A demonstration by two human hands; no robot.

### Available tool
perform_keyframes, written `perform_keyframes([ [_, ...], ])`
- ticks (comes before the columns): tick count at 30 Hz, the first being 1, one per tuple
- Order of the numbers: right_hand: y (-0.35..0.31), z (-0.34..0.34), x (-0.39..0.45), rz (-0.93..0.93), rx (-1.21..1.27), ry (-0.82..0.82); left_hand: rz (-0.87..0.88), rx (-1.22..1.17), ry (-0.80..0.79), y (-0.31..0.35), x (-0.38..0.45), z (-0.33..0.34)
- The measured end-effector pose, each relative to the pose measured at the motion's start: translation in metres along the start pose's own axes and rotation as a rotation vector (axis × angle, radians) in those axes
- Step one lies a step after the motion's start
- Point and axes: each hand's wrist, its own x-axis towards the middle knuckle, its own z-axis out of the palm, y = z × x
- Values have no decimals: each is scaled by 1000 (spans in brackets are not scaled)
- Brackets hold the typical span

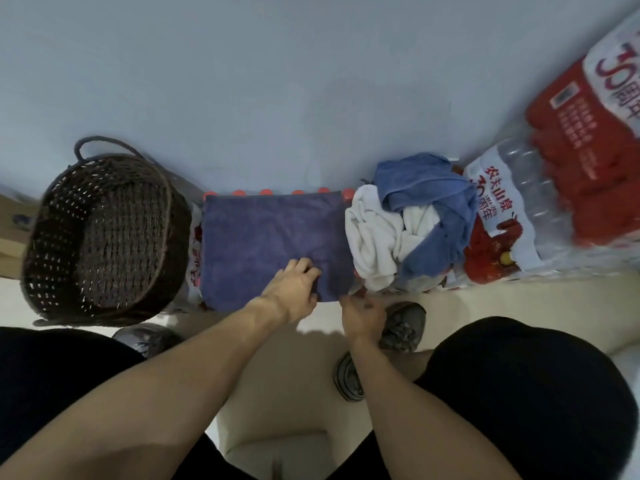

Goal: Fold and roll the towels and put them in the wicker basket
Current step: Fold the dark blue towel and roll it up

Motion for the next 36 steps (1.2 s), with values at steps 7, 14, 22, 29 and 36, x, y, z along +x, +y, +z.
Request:
perform_keyframes([
  [7, -1, 14, 17, 143, 229, -304, -41, 43, -113, 6, -3, 1],
  [14, 1, 12, 14, 110, 107, -390, -72, 50, -167, 5, -8, 6],
  [22, -14, -11, 7, 258, -45, -410, -64, 69, -134, 1, -10, 6],
  [29, -68, -20, -11, -19, -236, -414, -9, -391, 178, 29, -45, 11],
  [36, -137, -26, -29, -525, -665, -399, -210, -622, 530, 28, -50, -3],
])
